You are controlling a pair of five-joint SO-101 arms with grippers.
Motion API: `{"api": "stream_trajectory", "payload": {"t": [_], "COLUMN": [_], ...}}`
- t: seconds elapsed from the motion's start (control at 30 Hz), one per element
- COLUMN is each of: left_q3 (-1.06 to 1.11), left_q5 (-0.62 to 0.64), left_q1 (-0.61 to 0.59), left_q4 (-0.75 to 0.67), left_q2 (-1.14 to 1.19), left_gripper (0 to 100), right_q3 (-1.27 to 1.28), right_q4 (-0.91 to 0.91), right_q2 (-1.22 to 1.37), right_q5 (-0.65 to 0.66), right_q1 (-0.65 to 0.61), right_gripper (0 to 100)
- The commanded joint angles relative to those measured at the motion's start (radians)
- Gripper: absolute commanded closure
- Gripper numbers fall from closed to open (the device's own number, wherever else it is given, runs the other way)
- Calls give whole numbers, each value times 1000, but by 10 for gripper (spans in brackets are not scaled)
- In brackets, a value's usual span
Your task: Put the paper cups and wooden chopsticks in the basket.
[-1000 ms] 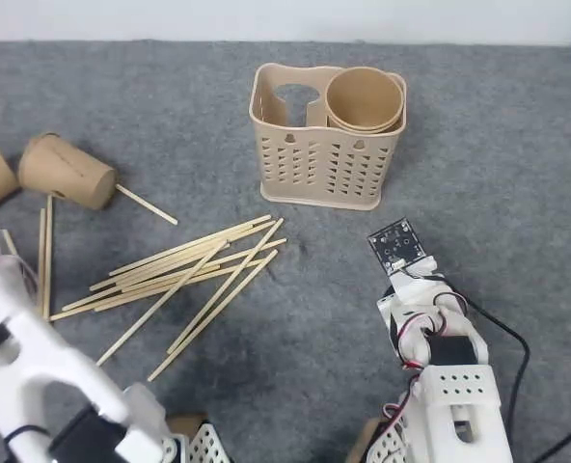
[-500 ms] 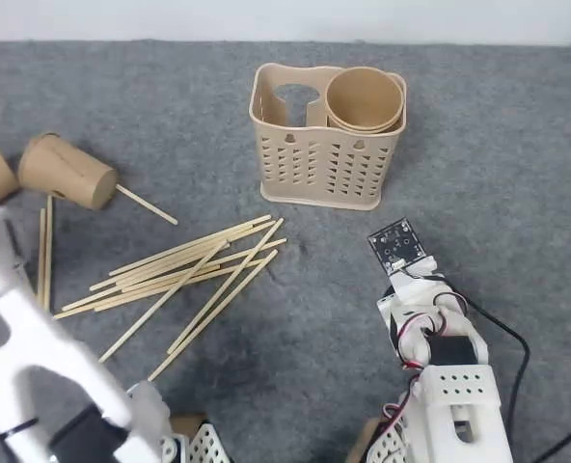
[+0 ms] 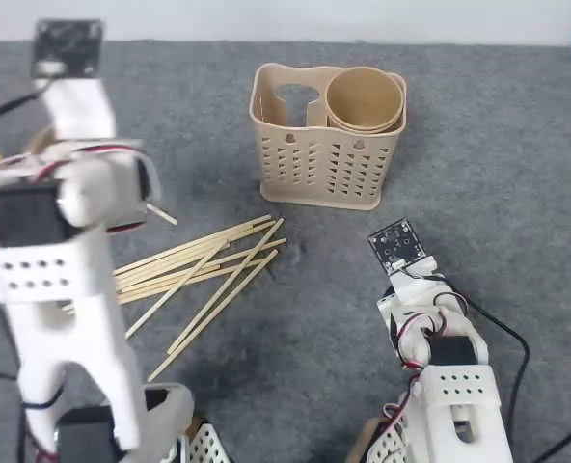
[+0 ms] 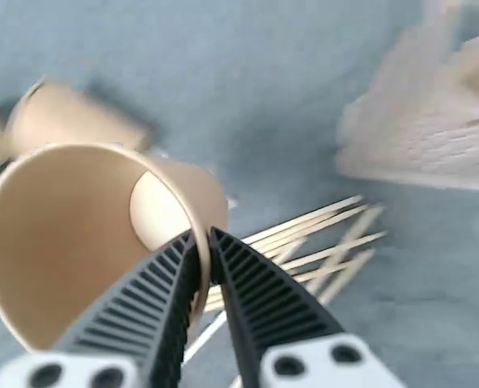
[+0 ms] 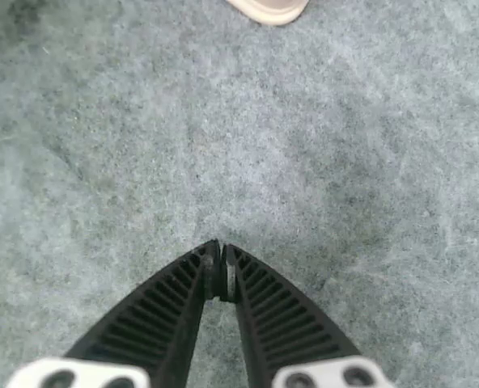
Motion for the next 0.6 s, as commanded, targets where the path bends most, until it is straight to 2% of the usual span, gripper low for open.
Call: {"api": "stream_trajectory", "payload": {"t": [0.0,0.13,0.33,0.47,0.57], "left_q3": [-177,-412,-885,-1164,-1291], "left_q5": [107,153,160,160,160], "left_q1": [169,295,404,482,534], "left_q4": [8,11,11,3,-25], "left_q2": [72,292,621,756,824], "left_gripper": [988,988,988,988,988], "right_q3": [-9,-9,-9,-9,-9], "right_q4": [-21,-21,-21,-22,-22], "right_q2": [-22,-22,-22,-22,-22], "right_q5": [20,20,20,20,21], "right_q1": [10,10,10,10,10], "right_gripper": [991,991,991,991,991]}}
